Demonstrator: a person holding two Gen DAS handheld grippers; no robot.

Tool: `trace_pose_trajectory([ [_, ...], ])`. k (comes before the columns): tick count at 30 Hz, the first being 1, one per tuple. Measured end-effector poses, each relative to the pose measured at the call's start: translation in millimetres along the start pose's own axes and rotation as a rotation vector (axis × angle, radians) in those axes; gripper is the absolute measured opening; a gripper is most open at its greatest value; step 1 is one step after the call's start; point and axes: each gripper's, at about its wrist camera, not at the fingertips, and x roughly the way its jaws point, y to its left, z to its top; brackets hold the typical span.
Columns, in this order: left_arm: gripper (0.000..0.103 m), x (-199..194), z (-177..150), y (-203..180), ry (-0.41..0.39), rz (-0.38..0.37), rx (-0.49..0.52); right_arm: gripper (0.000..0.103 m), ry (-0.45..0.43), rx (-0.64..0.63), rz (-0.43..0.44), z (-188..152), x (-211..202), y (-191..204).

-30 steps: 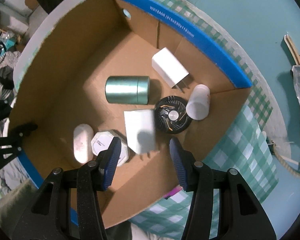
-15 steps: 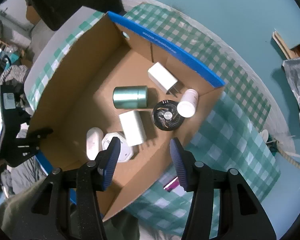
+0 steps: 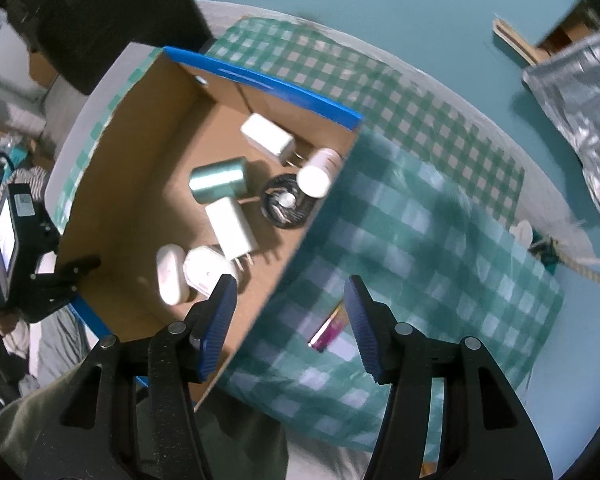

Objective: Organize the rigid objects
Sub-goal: 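Move the right gripper back over the pink-and-gold stick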

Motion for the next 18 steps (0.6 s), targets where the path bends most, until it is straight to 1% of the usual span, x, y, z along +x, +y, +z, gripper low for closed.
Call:
trace_pose_trajectory([
  [2,0.024,-0.2,0.2,-0.3,0.000,0.002,0.001,0.056,0.000,0.031,0.005,-5.4,-0.2,-8.8],
  [6,0.024,-0.3,0.4,0.0,0.000,0.001,0.001,0.062,0.003,0.106,0.010,-18.2,5.2,-30.3],
  [8,0.024,-0.4,0.4,0.0,0.000,0.001,0.001,0.062,0.012,0.139,0.003,-23.6,11.4,-39.3],
  [13,0.024,-0.4,0.4,0.1,0.000,0.001,0.000,0.062,0.052,0.221,-0.002,-36.4,39.3,-59.2],
  [15,0.024,-0.5,0.1,0.2,-0.001,0.001,-0.001,0.062,0.069,0.274,0.015,-41.3,53.5,-68.5],
  [18,0.024,-0.6,-0.4,1.1,-0.002,-0.001,-0.002,0.062,0.090,0.356,0.061,-46.8,75.7,-80.4],
])
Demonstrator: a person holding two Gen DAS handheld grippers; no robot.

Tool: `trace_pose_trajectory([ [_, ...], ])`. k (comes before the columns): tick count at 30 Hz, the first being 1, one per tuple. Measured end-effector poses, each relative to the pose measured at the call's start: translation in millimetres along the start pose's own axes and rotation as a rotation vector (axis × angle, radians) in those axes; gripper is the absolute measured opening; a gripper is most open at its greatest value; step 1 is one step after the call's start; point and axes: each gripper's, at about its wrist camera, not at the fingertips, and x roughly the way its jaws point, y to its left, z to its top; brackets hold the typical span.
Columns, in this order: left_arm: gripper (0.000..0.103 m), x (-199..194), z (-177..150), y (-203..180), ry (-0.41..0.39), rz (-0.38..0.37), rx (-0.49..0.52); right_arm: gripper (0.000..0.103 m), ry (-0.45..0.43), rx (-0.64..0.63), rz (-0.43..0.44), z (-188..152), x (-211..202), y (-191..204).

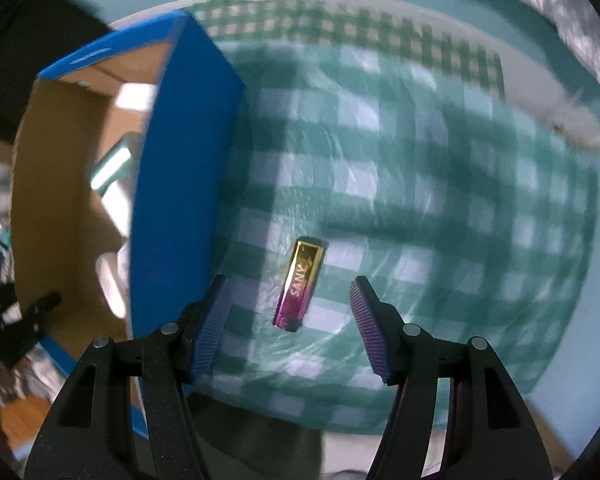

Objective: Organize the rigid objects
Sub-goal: 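Move the right gripper back over the pink-and-gold stick, then close the right gripper on the pink-and-gold stick and lift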

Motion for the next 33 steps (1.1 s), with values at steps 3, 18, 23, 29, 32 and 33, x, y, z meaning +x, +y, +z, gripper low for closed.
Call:
trace_pose_trajectory([
  [3,0.024,0.0,-0.1,0.4,0.000,-0.001,-0.002,0.062,0.023,0.053,0.011,2.4,20.1,-8.7],
  [18,0.024,1.5,-2.3,1.7,-0.001,-0.007,-0.003,0.052,0.093,0.130,-0.008,3.5,68.6,-12.6],
  [23,0.024,2.4,-2.3,2.7,0.000,-0.007,0.001,0.041,0.093,0.038,-0.068,1.7,72.8,-1.4],
  [29,0.024,3.7,-1.2,2.5,0.003,-0.007,0.002,0.022,0.090,-0.083,-0.127,-8.2,75.7,8.1],
  [32,0.024,3.6,-0.8,2.9,0.004,-0.007,0.003,0.022,0.102,-0.134,-0.129,-11.6,77.1,13.0],
  [33,0.024,3.8,-0.8,3.0,0.005,-0.007,0.002,0.022,0.110,-0.143,-0.129,-13.8,78.8,16.5],
])
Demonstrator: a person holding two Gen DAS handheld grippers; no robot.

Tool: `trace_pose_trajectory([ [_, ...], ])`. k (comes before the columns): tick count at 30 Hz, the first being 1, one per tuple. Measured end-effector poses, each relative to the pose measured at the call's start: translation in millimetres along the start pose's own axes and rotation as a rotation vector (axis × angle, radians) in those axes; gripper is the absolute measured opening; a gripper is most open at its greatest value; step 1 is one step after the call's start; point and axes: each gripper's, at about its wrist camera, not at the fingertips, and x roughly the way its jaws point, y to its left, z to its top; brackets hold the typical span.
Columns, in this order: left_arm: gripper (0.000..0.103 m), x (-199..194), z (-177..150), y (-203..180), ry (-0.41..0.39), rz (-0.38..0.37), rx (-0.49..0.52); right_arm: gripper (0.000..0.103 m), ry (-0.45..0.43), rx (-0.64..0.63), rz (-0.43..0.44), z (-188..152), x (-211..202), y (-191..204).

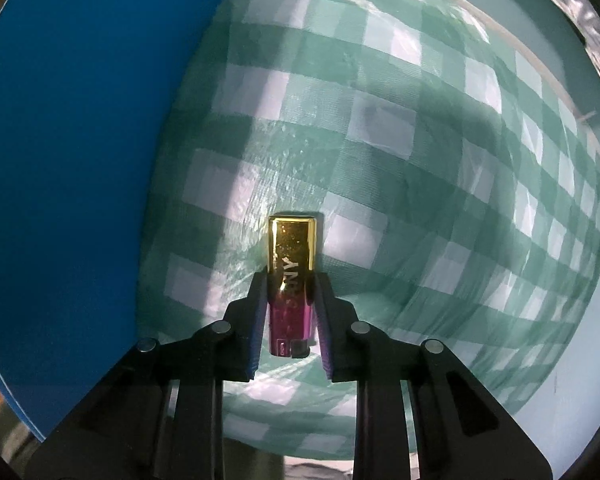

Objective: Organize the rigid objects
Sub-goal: 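Close the right gripper on the pink-and-gold stick and lift, then carry the stick into the box and open the right gripper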

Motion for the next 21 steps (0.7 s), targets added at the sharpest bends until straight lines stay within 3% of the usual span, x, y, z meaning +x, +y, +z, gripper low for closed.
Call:
trace_pose_trajectory([
  [9,0.024,0.1,-0.3,-0.4,0.001,0.003,0.000,0.023,-0.003,0.049,0.007,12.3,-2.6,-9.0],
  [21,0.024,-0.1,0.4,-1.1,0.004,0.003,0.003,0.022,-0.030,0.028,0.064,-4.8,-33.1,-18.7],
])
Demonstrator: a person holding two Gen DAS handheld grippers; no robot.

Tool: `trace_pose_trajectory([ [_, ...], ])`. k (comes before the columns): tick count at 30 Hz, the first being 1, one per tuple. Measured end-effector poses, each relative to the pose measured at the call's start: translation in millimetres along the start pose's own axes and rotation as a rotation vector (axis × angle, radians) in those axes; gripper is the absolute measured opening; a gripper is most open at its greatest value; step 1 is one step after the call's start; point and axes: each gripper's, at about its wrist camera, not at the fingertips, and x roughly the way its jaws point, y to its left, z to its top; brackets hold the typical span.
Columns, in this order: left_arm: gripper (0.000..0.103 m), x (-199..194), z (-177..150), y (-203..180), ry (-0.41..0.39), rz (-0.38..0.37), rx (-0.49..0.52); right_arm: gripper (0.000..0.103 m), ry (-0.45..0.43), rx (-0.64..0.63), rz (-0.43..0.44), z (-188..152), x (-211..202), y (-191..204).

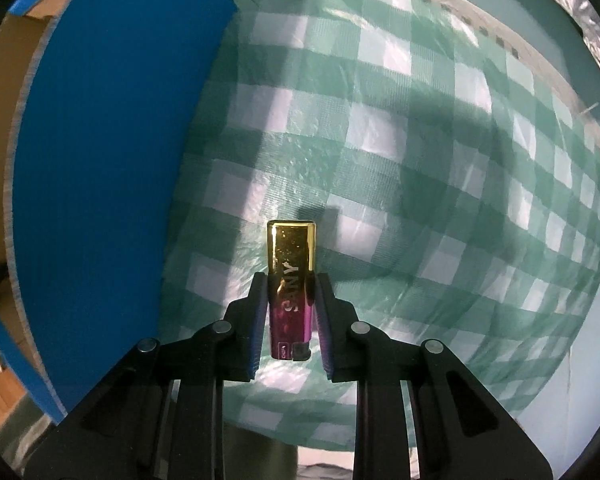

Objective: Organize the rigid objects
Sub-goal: 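Carry the stick into the box and open the right gripper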

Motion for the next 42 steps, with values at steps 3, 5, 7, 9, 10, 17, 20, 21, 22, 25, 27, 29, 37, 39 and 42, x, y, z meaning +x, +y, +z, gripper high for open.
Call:
trace_pose_trajectory([
  [3,0.024,0.1,0.3,-0.3,0.001,0.001,0.005,0.022,-0.007,-0.025,0.002,2.2,-13.5,5.6],
  [5,0.024,0.3,0.7,-0.4,0.001,0.002,0.006,0.022,-0.016,-0.044,0.004,2.4,-21.9,6.8],
  [7,0.024,0.3,1.1,-0.8,0.001,0.000,0.005,0.022,-0.027,-0.057,0.005,3.9,-35.0,9.6],
  [9,0.024,0.2,1.2,-1.0,0.000,-0.002,0.004,0.022,-0.036,-0.074,0.009,6.3,-49.4,11.6],
  [10,0.024,0.2,1.0,-1.0,0.000,-0.002,0.004,0.022,-0.040,-0.079,0.010,6.3,-50.9,13.4],
  [17,0.024,0.3,1.0,-0.8,-0.001,-0.001,0.004,0.022,-0.079,-0.129,0.035,8.1,-74.5,29.6],
  [20,0.024,-0.2,1.3,-0.6,-0.002,-0.002,0.002,0.022,-0.099,-0.158,0.035,9.5,-86.6,36.8],
  [21,0.024,-0.5,1.2,-0.5,-0.003,-0.002,0.002,0.022,-0.106,-0.166,0.035,9.9,-91.8,41.1],
  [22,0.024,-0.6,1.2,-0.4,-0.004,-0.002,0.001,0.022,-0.112,-0.176,0.036,13.0,-94.5,43.0],
  [25,0.024,-0.7,1.0,-0.2,-0.005,-0.002,-0.002,0.022,-0.130,-0.211,0.040,19.0,-104.5,53.3],
  [27,0.024,-1.1,0.8,-0.2,-0.006,-0.002,-0.003,0.022,-0.136,-0.236,0.042,23.8,-109.1,61.5],
  [29,0.024,-1.4,0.6,0.0,-0.008,-0.001,-0.004,0.022,-0.142,-0.259,0.042,28.5,-112.7,70.3],
  [37,0.024,-2.5,0.1,0.2,-0.010,0.000,-0.003,0.022,-0.132,-0.354,0.014,48.4,-110.8,105.8],
  [39,0.024,-2.6,-0.2,0.2,-0.011,-0.001,-0.005,0.022,-0.122,-0.368,0.002,53.3,-104.8,113.0],
  [42,0.024,-2.9,-0.3,0.5,-0.012,0.000,-0.006,0.022,-0.109,-0.376,-0.007,59.2,-95.4,119.9],
])
